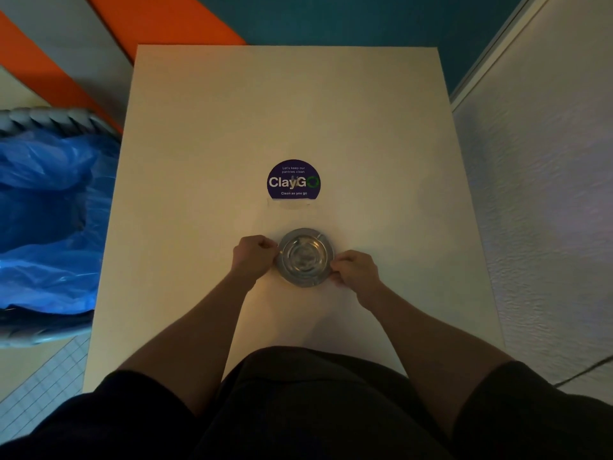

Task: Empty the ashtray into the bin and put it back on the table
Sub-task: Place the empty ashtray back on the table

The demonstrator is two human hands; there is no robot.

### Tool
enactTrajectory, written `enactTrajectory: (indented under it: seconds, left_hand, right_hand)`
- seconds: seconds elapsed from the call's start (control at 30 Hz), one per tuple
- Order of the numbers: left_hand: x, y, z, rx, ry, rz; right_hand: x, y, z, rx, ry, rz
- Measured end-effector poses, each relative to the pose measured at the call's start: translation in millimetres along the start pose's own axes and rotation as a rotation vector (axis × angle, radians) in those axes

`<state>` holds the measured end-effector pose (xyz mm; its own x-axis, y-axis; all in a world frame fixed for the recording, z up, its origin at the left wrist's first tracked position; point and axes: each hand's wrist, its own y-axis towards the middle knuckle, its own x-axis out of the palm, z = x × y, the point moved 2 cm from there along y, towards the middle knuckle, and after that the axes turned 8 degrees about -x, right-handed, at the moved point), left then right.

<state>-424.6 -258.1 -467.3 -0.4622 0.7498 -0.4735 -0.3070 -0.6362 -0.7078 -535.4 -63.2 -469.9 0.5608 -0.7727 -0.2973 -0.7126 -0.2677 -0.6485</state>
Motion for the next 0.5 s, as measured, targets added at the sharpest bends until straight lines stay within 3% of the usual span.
enactTrajectory:
  seconds: [0.33,0.5]
  left_hand:
    - [-1.7,-9.9,-20.4,-0.13,-0.105,0.023]
    - [0.8,-8.4,-10.9,-0.1,-0.145,0.028]
  right_hand:
    - [-2.0,11.0,-14.1,-0.051,-0.006,0.089]
    - [-0.3,4.9,-1.3,-0.028,-0.041,0.08]
